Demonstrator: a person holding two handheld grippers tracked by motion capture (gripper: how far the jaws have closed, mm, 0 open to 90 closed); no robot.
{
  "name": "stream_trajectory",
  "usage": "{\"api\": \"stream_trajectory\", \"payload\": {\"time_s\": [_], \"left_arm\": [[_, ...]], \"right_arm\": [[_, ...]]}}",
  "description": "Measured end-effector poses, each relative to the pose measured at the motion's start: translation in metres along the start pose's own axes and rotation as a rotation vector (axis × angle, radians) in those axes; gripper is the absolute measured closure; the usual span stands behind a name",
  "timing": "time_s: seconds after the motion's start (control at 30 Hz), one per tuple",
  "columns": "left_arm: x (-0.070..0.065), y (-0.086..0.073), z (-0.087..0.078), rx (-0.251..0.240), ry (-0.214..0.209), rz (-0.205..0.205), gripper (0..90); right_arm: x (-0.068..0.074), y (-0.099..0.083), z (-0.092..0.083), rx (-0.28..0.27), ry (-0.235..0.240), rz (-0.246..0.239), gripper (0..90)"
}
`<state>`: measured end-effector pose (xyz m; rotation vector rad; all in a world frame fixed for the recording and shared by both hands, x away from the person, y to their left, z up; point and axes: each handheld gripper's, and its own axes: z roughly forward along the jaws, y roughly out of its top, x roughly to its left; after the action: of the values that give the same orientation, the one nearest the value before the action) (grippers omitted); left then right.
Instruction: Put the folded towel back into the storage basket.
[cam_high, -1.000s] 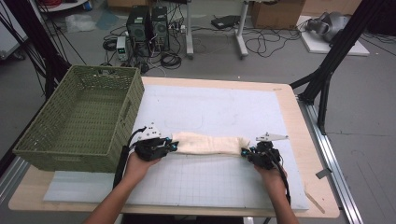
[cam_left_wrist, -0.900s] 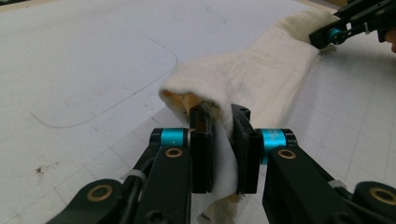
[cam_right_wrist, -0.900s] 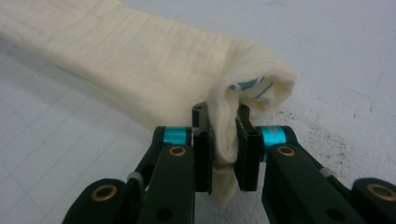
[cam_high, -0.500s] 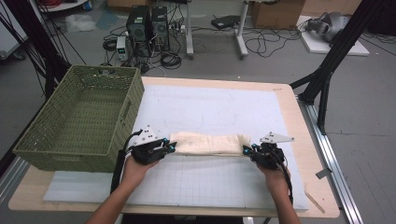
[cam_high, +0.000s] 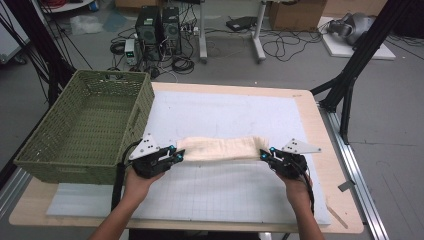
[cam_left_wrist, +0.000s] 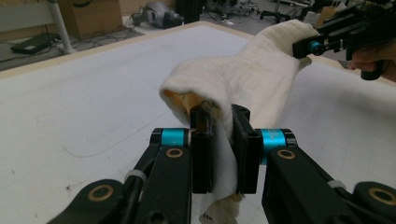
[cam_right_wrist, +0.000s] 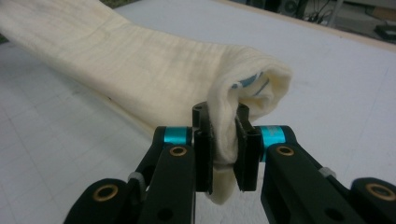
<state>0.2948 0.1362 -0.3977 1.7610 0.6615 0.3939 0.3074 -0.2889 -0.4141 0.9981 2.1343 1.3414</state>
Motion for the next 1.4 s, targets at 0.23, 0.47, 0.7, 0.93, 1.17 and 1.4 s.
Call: {"api": "stream_trajectory", "payload": {"time_s": [0.23,0.47,0.7,0.93,1.17,1.4], "left_arm": [[-0.004,0.012,-0.024,-0.044,0.037,0.0,79.8],[-0.006,0.017,-0.055,-0.091,0.086,-0.001,79.8],[-0.001,0.017,-0.078,-0.122,0.128,-0.009,79.8],[0.002,0.018,-0.096,-0.143,0.168,-0.014,79.8],[0.005,0.018,-0.11,-0.161,0.195,-0.016,79.8],[0.007,0.019,-0.124,-0.183,0.221,-0.025,79.8]], "right_arm": [[0.006,0.019,0.005,-0.04,0.016,-0.041,81.6],[0.017,0.042,0.013,-0.084,0.061,-0.093,81.8],[0.027,0.067,0.031,-0.113,0.088,-0.112,81.8],[0.033,0.087,0.054,-0.114,0.116,-0.126,81.8],[0.039,0.106,0.066,-0.124,0.131,-0.145,81.7],[0.044,0.122,0.079,-0.146,0.166,-0.139,81.6]]}}
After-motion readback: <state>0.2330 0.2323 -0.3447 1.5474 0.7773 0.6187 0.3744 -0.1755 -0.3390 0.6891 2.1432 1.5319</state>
